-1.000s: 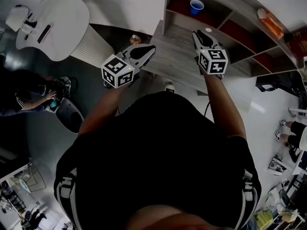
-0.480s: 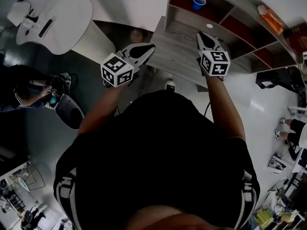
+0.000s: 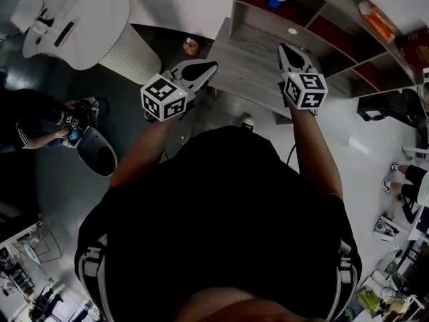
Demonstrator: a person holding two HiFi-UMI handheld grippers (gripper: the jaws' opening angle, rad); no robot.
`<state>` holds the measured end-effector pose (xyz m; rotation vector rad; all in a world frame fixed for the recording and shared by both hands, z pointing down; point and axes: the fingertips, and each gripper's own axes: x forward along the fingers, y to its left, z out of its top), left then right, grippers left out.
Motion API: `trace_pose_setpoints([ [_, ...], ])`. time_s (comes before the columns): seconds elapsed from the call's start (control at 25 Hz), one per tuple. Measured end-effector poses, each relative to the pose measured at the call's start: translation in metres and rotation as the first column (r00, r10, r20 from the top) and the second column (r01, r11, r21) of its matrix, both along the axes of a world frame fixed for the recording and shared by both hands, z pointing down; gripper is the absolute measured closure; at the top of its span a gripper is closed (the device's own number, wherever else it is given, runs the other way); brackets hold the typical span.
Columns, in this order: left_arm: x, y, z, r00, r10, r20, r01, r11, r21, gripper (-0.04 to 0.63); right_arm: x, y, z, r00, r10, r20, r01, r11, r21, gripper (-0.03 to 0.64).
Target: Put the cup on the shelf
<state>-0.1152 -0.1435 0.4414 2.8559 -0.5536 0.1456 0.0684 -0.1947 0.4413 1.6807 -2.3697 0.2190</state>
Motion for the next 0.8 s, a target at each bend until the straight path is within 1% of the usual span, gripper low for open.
trace_pose_setpoints([
  [0.4, 0.024, -0.005, 0.005, 0.999, -0.021, 0.024, 0.021, 1.000, -0.014, 0.578, 0.015, 0.003, -0.015, 0.997, -0.054, 0.059, 0.053, 0.998, 0.013, 0.609],
  [0.52, 0.036, -0.010, 0.002, 0.999, -0.026, 0.022, 0.026, 1.000, -0.013, 0.578, 0.023, 0.000, -0.021, 0.996, -0.073, 0.051, 0.072, 0.997, 0.022, 0.609],
  [0.68, 0.055, -0.012, 0.000, 1.000, -0.014, 0.028, 0.014, 1.000, -0.005, 0.578, 0.031, -0.003, -0.029, 0.995, -0.099, 0.016, 0.098, 0.994, 0.045, 0.609],
  [0.8, 0.072, -0.014, -0.003, 0.999, -0.003, 0.032, 0.003, 1.000, 0.006, 0.578, 0.039, -0.005, -0.033, 0.993, -0.112, 0.018, 0.111, 0.992, 0.054, 0.609],
])
